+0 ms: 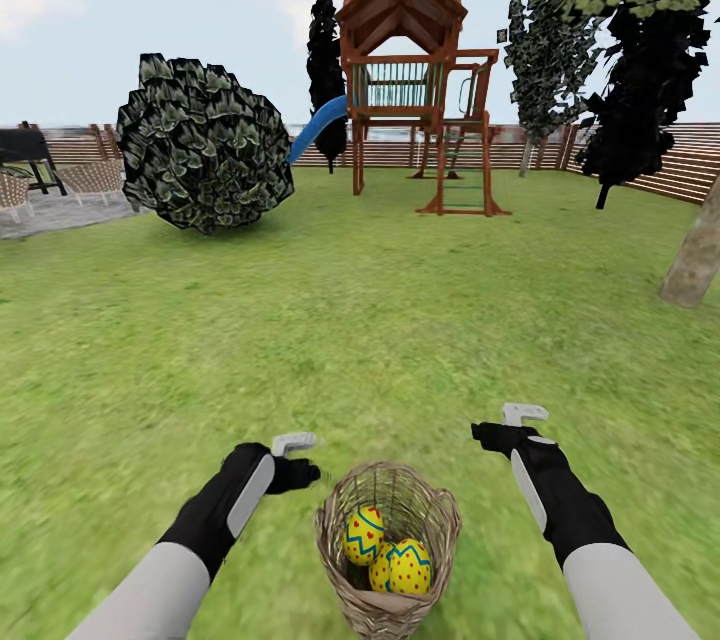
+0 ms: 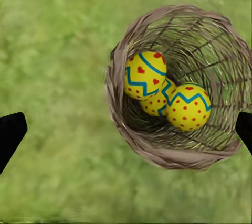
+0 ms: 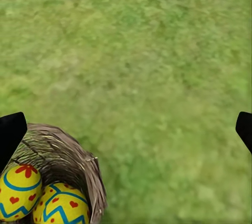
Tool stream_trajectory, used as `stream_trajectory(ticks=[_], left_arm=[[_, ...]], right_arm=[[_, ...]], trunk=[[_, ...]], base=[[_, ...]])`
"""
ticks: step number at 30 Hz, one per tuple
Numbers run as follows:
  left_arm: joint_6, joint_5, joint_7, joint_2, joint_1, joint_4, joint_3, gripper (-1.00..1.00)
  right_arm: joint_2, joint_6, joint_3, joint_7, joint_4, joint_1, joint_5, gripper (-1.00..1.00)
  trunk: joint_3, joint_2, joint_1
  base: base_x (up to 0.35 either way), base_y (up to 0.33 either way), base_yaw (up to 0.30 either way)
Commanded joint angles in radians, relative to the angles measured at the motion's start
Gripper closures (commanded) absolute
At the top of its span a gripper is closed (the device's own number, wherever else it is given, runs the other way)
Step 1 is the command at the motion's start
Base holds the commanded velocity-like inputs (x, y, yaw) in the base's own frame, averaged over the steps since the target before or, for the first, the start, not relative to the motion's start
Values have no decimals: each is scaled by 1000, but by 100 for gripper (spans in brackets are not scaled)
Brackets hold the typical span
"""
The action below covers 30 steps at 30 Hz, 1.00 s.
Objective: Take the three Easter eggs out of the wicker basket on the lawn in the garden, then place them on the lawn next to a single tree (choose any tree) so that all three eggs are next to the same tree and none are left in the basket.
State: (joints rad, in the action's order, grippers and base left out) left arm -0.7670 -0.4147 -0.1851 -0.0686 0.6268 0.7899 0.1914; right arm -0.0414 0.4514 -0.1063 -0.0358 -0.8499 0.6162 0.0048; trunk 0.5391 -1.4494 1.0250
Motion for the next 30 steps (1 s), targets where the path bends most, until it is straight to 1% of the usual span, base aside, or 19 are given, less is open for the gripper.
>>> stream_trajectory(ticks=[1,2,4,7,12,15,19,21,25,30], left_arm=[[-3,-23,-49,1,0,4,-16,-100],[-3,-29,-85,1,0,7,-28,-100],[-8,-37,-146,1,0,10,-41,-100],[-12,-41,-189,3,0,9,-51,-100],[-14,-40,-199,7,1,2,-63,-100],[-14,-39,-201,9,1,0,-64,-100],[-12,-38,-200,13,1,-2,-62,-100],[-6,-39,-200,12,1,-2,-60,-100],[1,-40,-200,7,1,-1,-62,-100],[1,-37,-201,-7,5,4,-60,-100]], right_arm=[[0,6,0,-2,-1,0,1,-100],[0,6,0,-2,-1,0,1,-100],[0,6,0,-3,-1,0,1,-100],[-1,7,0,-3,-1,0,4,-100],[-11,7,-3,-1,-4,0,9,-100],[-23,8,-5,-1,-9,0,10,-100],[-58,10,-6,3,-15,0,10,-100],[-71,10,-3,5,-9,1,10,-100],[-76,10,2,6,-7,0,10,-100],[-77,10,5,7,-5,0,10,-100]], trunk=[[1,-1,0],[1,-1,0],[1,-1,0],[1,-1,0],[1,-1,0],[1,-1,0],[1,-1,0],[1,-1,0],[1,-1,0],[1,-1,0]], base=[[0,0,0],[0,0,0],[0,0,0],[0,0,0],[0,0,0],[0,0,0],[0,0,0],[0,0,0],[0,0,0],[0,0,0]])
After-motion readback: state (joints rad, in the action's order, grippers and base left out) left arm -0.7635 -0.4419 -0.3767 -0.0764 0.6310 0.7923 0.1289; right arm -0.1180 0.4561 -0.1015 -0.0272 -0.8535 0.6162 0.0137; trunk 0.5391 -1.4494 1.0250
